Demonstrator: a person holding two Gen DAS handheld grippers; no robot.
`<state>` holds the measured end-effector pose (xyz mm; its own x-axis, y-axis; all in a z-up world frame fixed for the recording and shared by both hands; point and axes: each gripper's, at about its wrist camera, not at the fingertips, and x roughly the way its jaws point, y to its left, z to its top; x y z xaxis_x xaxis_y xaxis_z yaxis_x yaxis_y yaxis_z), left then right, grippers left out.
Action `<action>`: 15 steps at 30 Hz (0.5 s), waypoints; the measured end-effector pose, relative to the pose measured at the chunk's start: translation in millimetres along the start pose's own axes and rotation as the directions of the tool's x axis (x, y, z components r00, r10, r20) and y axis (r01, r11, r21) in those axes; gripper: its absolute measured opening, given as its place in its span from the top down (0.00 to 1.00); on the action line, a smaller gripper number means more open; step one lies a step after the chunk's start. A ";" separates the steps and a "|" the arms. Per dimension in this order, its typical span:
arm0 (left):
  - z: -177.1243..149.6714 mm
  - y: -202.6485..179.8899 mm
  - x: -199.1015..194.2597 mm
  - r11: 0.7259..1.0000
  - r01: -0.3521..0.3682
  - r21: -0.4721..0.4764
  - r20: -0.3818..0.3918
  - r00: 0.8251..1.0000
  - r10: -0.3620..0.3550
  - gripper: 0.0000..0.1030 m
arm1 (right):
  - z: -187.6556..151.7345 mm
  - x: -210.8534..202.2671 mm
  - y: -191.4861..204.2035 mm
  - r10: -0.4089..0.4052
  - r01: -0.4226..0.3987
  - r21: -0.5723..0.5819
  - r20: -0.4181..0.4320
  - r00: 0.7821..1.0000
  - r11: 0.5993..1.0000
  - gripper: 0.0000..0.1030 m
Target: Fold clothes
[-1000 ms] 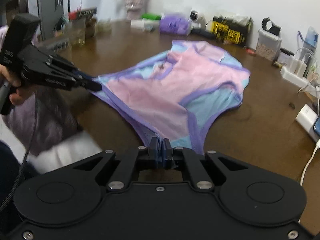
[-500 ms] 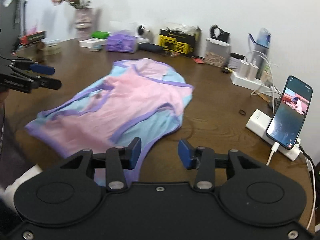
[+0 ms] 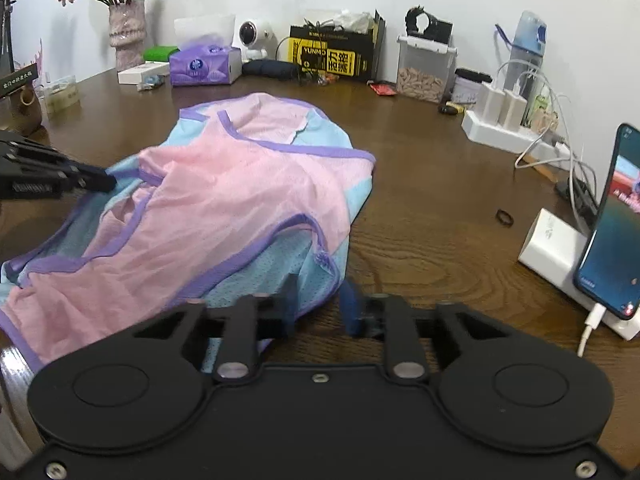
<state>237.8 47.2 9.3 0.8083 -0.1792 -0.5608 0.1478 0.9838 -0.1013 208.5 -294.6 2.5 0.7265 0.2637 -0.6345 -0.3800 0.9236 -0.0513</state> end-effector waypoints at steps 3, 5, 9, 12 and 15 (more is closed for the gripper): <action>-2.8 25.9 -6.1 0.988 -0.067 -0.137 0.034 0.997 0.072 0.98 | 0.1 -1.5 3.6 -0.001 0.001 -0.016 0.015 1.000 1.000 0.93; -5.3 33.2 -8.3 0.983 -0.077 -0.168 0.030 0.996 0.083 0.97 | 0.1 -2.6 6.0 -0.001 0.002 -0.027 0.024 1.000 1.000 0.93; -15.2 30.9 -14.9 0.985 -0.085 -0.147 0.015 0.996 0.088 0.69 | 0.2 -4.6 10.8 -0.002 0.004 -0.049 0.044 0.999 0.999 0.93; -23.2 26.4 -20.6 0.986 -0.100 -0.133 0.014 0.995 0.103 0.44 | 0.2 -6.1 14.4 -0.002 0.006 -0.065 0.058 0.998 0.998 0.84; -26.3 23.1 -19.9 0.989 -0.105 -0.108 -0.001 0.994 0.105 0.45 | 6.1 -4.9 20.8 0.000 0.006 -0.088 0.060 0.998 0.996 0.74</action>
<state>210.1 73.4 -3.5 0.8188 -0.0745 -0.5692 -0.0003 0.9915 -0.1302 200.6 -275.0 9.3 0.7595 0.2796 -0.5874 -0.4246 0.8971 -0.1220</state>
